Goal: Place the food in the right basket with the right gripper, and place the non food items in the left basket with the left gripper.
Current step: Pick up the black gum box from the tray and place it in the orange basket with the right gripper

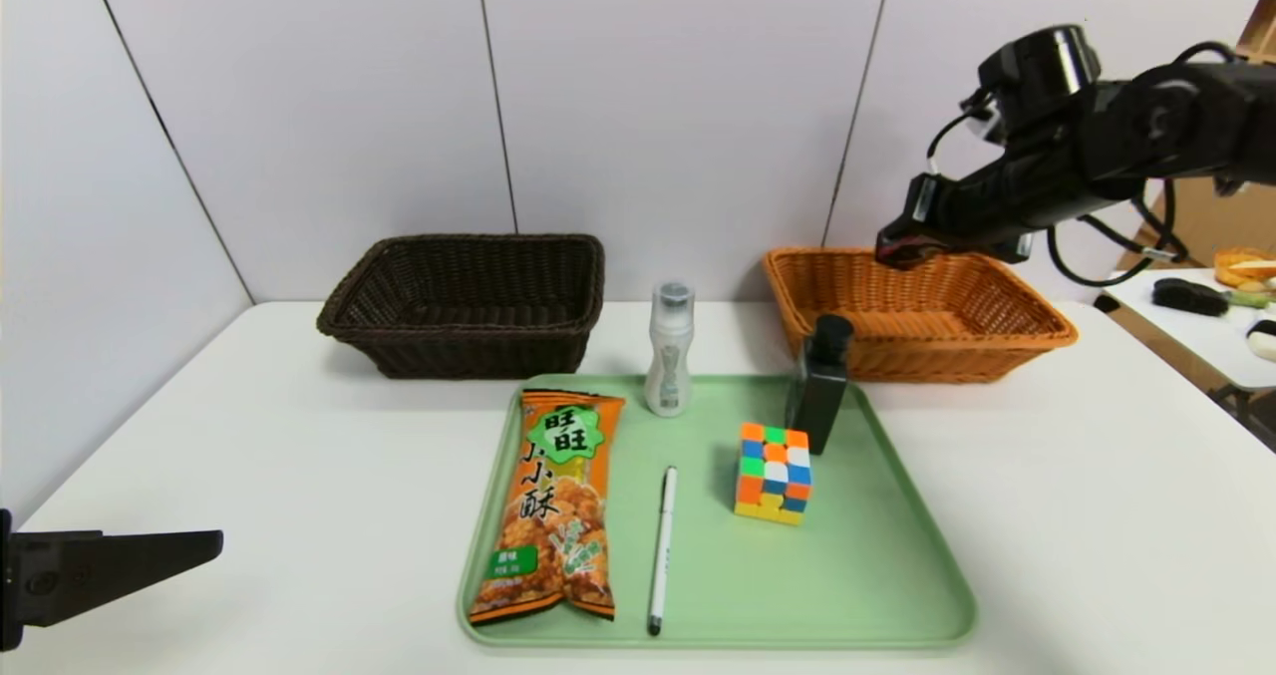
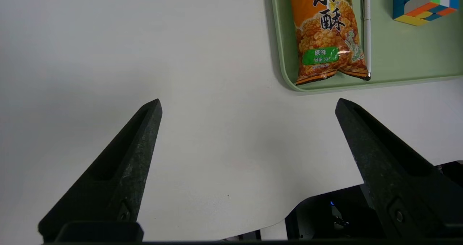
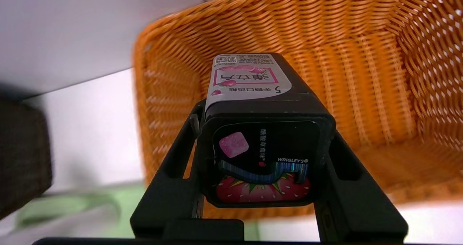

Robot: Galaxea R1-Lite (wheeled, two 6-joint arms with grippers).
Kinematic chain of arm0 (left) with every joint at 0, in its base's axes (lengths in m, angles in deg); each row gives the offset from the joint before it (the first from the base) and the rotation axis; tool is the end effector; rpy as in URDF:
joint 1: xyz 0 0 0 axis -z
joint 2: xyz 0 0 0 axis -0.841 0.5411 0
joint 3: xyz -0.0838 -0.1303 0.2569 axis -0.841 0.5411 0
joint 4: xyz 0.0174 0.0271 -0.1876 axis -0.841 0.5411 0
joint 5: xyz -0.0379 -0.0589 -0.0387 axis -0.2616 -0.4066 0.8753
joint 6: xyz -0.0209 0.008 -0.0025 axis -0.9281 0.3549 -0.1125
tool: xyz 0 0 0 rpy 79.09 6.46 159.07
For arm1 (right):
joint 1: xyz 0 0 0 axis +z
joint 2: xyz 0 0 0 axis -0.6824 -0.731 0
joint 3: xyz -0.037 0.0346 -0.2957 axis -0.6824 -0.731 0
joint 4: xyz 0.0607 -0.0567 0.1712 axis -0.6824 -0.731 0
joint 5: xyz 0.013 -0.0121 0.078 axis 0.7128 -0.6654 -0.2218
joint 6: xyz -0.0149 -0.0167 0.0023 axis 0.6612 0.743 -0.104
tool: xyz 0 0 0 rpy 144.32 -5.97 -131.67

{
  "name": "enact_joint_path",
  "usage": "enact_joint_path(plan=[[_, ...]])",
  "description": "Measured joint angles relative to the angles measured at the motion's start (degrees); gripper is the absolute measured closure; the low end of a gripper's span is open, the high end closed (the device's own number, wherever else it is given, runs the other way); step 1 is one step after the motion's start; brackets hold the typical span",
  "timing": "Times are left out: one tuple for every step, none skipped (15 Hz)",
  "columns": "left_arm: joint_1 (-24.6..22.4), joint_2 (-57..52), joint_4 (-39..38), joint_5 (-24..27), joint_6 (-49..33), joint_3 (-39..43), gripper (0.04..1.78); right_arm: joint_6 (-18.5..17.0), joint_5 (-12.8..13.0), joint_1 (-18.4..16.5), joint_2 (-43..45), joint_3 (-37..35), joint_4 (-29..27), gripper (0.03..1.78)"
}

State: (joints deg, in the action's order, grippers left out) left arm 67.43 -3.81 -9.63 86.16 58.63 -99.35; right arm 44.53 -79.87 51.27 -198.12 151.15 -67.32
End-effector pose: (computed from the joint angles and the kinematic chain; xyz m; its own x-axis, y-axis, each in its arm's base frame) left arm 0.0819 -0.0185 0.2567 0.7321 -0.3013 -0.6110 0.1465 0.9455 -0.2908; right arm 0.3997 0.0563 0.2596 0.7974 0.0449 -0.6018 0.1491 0.9516 0.2686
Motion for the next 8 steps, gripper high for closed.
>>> enact_joint_path(plan=[[0.0, 0.2, 0.0, 0.0, 0.0, 0.0, 0.13, 0.0, 0.1, -0.5, -2.1, 0.0, 1.9, 1.01], [0.0, 0.3, 0.0, 0.0, 0.0, 0.0, 0.13, 0.0, 0.1, -1.0, -4.2, 0.1, 3.2, 1.01], [0.0, 0.4, 0.0, 0.0, 0.0, 0.1, 0.13, 0.0, 0.2, -1.4, -6.0, 0.1, 3.9, 1.01], [0.0, 0.5, 0.0, 0.0, 0.0, 0.1, 0.13, 0.2, 0.2, -1.6, -7.4, 0.1, 4.3, 1.01], [0.0, 0.5, 0.0, 0.0, 0.0, 0.2, 0.13, 0.4, 0.2, -1.7, -8.5, 0.1, 4.3, 0.92], [0.0, 0.6, 0.0, 0.0, 0.0, 0.3, 0.13, 0.7, 0.2, -1.7, -9.3, 0.1, 4.4, 0.83], [0.0, 0.6, 0.0, 0.0, 0.0, 0.3, 0.13, 1.1, 0.2, -1.7, -9.9, 0.1, 4.4, 0.74], [0.0, 0.6, 0.0, 0.0, 0.0, 0.4, 0.13, 1.4, 0.2, -1.7, -10.3, 0.1, 4.4, 0.66]])
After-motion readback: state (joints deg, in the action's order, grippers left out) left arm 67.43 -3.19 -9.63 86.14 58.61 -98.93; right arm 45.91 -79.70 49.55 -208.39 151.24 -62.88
